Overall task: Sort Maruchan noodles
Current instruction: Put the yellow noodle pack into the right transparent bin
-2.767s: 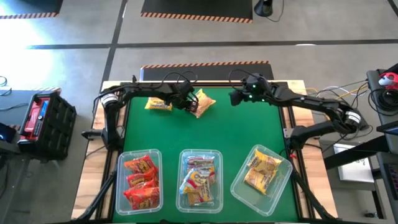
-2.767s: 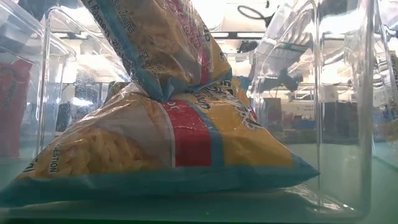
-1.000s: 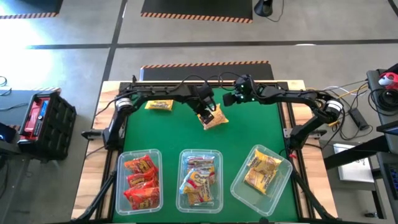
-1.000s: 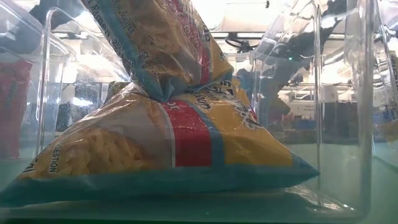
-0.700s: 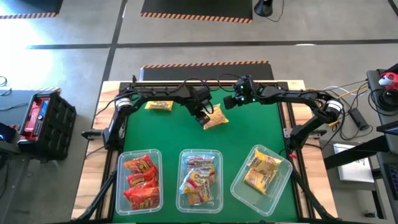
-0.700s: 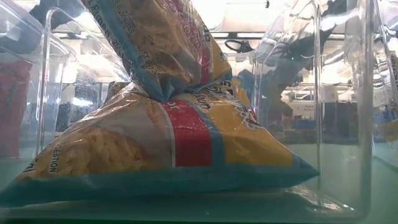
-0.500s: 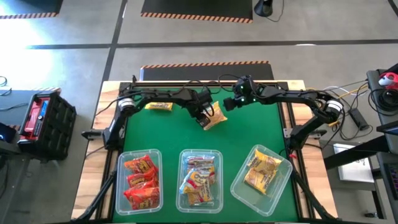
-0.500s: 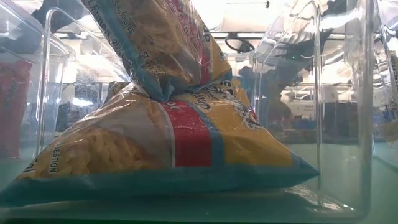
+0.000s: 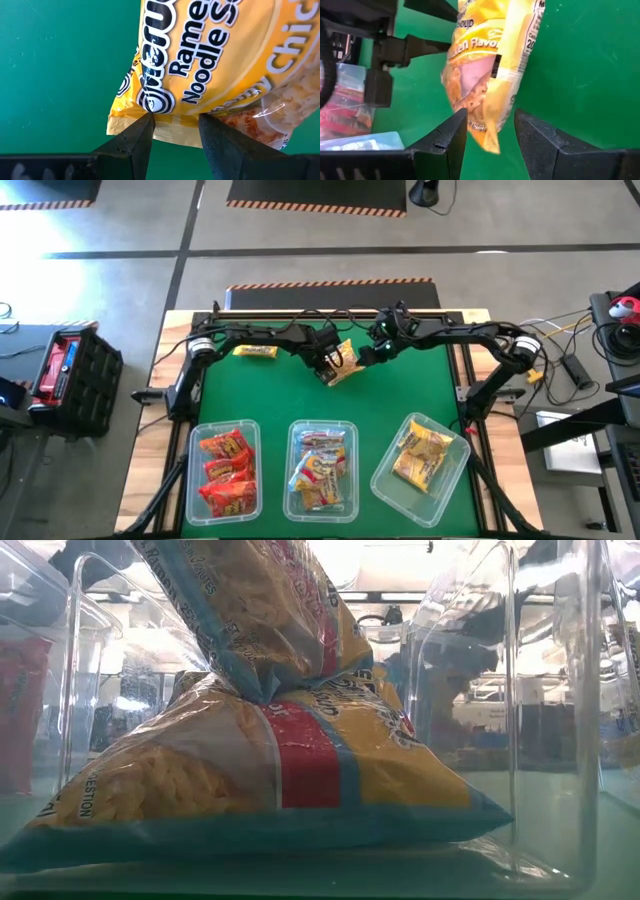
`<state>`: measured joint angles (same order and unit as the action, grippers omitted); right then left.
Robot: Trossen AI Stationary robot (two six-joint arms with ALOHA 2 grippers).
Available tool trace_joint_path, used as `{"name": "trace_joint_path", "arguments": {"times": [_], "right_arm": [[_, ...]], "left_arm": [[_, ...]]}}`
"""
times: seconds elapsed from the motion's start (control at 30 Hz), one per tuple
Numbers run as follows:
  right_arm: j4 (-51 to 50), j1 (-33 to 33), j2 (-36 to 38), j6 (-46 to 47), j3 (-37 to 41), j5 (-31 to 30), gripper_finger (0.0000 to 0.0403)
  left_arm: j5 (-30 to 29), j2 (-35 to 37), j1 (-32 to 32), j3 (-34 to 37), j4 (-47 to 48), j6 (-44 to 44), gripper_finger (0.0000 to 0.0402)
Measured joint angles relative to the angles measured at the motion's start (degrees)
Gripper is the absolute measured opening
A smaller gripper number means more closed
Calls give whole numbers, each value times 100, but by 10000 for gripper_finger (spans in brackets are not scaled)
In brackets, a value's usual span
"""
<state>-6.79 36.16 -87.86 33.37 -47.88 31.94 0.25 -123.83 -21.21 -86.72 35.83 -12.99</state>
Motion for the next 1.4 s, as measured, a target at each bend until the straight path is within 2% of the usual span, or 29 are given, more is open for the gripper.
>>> {"name": "trace_joint_path", "arguments": {"times": [0.37, 0.57, 0.9, 1.07, 1.2, 1.4], "right_arm": [[707, 0, -572, 83, 0, 51, 153], [1043, 0, -666, 261, 0, 555, 153], [1021, 0, -561, 192, 0, 353, 153], [1008, 18, -561, 488, 0, 857, 153], [1008, 103, -561, 562, -5, 1459, 170], [1009, 110, -561, 375, -50, 1300, 221]], "left_arm": [[1, -1, 0, 12, -35, -7, 146], [8, 5, 0, 85, -87, -142, 146], [7, 30, 11, 346, -310, -665, 146], [0, 30, 22, 352, -334, -748, 146], [6, 30, 22, 352, -340, -755, 146], [15, 30, 42, 354, -347, -758, 146]]}}
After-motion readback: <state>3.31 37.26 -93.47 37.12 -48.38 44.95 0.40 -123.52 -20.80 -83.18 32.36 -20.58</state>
